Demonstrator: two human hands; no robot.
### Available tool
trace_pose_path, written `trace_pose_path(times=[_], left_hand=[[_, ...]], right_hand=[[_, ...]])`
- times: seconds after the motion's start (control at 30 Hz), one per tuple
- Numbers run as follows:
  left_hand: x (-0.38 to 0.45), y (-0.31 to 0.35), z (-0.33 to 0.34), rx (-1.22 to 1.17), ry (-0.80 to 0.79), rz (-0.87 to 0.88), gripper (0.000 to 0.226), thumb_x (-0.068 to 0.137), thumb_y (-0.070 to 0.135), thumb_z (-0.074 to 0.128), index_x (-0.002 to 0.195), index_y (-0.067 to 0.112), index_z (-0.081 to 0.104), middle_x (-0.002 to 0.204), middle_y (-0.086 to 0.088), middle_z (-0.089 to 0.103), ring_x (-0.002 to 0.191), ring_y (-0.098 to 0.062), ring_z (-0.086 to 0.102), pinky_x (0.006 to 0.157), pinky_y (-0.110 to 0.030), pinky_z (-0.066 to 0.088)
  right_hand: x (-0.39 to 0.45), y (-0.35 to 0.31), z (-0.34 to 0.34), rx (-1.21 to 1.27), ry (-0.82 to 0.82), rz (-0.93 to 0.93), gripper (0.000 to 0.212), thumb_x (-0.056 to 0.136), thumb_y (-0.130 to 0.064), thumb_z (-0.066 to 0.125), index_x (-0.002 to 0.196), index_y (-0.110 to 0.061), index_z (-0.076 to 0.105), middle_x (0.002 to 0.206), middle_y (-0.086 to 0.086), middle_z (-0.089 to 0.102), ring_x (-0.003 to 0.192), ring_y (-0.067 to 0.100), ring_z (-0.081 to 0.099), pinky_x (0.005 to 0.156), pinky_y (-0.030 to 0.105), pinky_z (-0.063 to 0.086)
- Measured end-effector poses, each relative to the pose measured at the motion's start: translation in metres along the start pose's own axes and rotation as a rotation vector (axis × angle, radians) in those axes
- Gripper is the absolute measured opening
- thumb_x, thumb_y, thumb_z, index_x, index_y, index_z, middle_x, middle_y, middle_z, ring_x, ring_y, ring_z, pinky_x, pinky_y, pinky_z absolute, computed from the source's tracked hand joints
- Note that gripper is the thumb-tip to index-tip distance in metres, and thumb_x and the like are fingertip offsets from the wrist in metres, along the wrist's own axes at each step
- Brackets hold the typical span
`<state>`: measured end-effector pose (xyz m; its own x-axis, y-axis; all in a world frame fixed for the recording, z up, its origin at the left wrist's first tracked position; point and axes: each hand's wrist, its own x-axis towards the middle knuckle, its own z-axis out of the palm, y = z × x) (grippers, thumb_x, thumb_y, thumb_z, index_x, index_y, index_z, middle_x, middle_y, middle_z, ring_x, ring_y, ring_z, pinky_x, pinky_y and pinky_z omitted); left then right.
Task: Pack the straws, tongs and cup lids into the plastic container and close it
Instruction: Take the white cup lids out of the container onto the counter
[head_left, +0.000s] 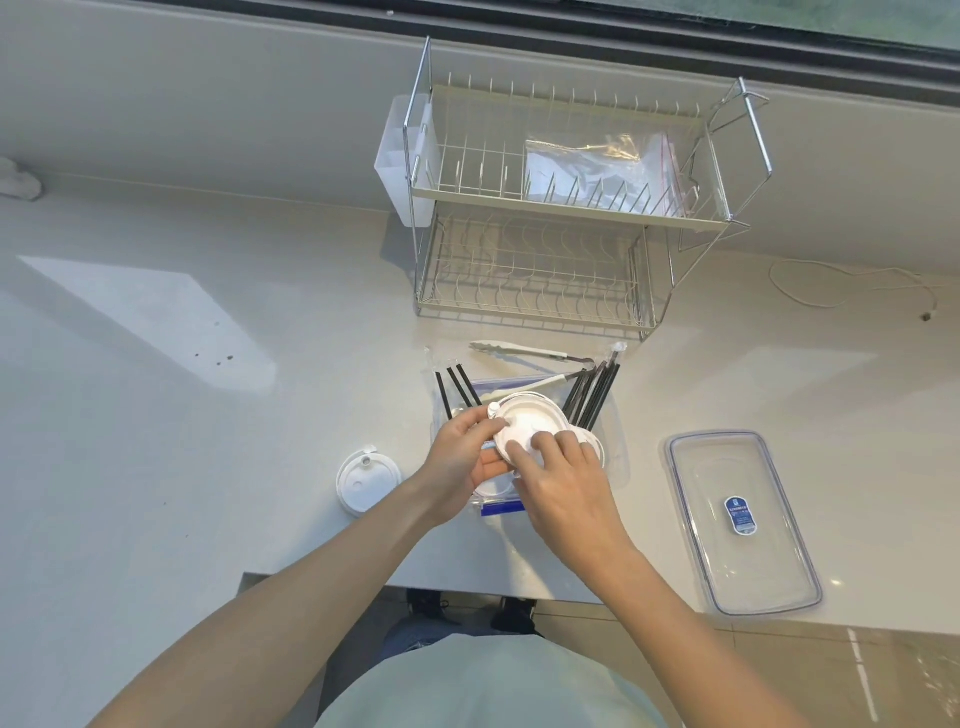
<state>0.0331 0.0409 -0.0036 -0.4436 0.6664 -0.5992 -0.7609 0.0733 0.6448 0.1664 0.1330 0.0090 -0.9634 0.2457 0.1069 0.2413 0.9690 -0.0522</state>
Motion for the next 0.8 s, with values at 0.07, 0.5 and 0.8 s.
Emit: trace_pose_path(times=[0.07,0.5,0.8], left_hand=[[-0.001,0.005,-0.002,-0.032,-0.020,-0.004,0.028,0.102,0.014,0.057,0.127,0.002,0.064,0.108,-0.018,0.072,0.095,-0.033,0.073,0.094,-0.048,0.059],[-0.010,0.032,-0.054,0.310,0.221,0.182,0.028,0.092,0.017,0.074,0.116,0.004,0.068,0.098,-0.012,0.075,0.084,-0.019,0.071,0.083,-0.035,0.059],[-0.050,0.043,-0.150,0.412,0.541,0.206,0.015,0.085,0.019,0.082,0.094,0.010,0.074,0.081,-0.003,0.075,0.069,-0.014,0.066,0.073,-0.031,0.056]], right_hand=[[0.001,0.004,0.001,0.033,0.063,0.034,0.038,0.077,-0.004,0.077,0.114,-0.013,0.068,0.098,0.007,0.065,0.087,0.030,0.060,0.072,0.040,0.048],[0.060,-0.003,-0.017,1.457,-0.104,0.751,0.021,0.102,-0.009,0.060,0.120,-0.010,0.069,0.101,0.011,0.075,0.086,0.015,0.071,0.071,0.032,0.064],[0.105,-0.100,0.030,1.094,-0.319,0.658,0.027,0.090,-0.035,0.062,0.107,-0.014,0.063,0.087,0.006,0.073,0.078,0.026,0.073,0.068,0.050,0.064]])
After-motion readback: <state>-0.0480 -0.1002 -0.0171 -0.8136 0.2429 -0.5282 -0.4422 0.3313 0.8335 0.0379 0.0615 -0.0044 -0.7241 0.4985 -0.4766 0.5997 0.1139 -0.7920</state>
